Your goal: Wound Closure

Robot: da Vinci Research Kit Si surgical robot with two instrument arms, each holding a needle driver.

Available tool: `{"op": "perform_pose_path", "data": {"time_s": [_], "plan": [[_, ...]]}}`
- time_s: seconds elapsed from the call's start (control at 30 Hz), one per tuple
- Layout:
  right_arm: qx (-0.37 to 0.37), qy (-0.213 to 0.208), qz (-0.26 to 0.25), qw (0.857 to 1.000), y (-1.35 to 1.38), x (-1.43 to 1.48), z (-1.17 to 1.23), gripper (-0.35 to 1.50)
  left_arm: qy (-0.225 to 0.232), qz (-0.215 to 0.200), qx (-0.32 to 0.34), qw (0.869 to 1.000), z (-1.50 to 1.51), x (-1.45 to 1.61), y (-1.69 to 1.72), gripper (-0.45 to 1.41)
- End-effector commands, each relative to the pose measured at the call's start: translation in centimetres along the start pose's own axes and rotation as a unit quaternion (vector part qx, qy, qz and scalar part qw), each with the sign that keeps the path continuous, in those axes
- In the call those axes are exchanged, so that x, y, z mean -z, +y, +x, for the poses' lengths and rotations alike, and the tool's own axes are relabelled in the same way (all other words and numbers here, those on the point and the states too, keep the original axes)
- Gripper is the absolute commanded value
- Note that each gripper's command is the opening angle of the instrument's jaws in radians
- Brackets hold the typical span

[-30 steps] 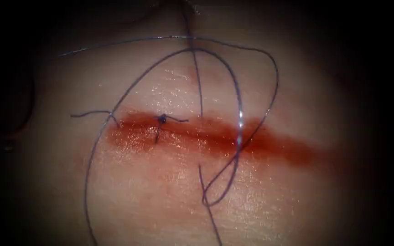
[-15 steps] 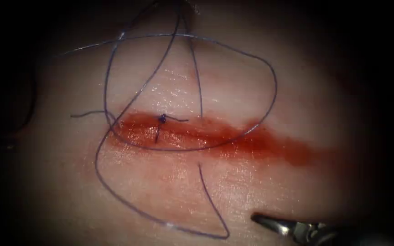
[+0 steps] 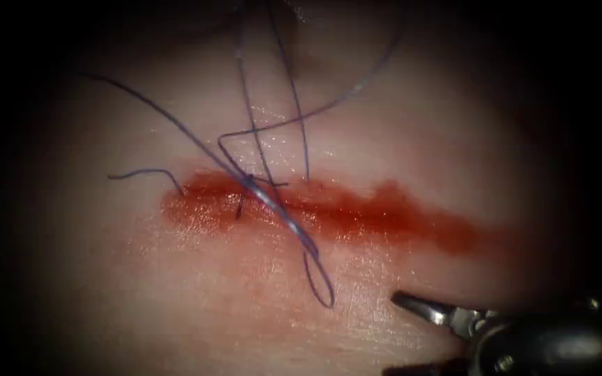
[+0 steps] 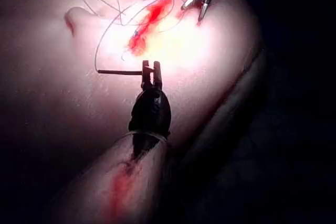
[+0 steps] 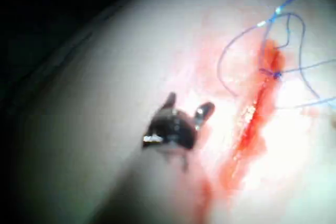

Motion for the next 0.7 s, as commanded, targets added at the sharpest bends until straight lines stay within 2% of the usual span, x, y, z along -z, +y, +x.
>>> {"op": "perform_pose_path", "data": {"time_s": [0.03,0.3,0.6,0.7], "plan": [[0.000,0.002,0.000,1.000,-0.08,-0.12,0.01,1.13,-0.004,0.007,0.002,1.000,-0.11,0.00,0.02,-0.45],[0.009,0.014,-0.011,1.000,-0.03,-0.24,0.08,1.06,-0.020,0.044,0.002,0.999,-0.26,0.35,-0.20,-0.45],[0.014,0.023,-0.036,0.999,0.09,-0.54,0.11,1.03,-0.030,0.074,0.003,0.997,-0.32,0.72,-0.34,-0.45],[0.015,0.028,-0.041,0.999,0.10,-0.57,0.13,1.01,-0.034,0.088,0.003,0.996,-0.38,0.72,-0.37,-0.45]]}}
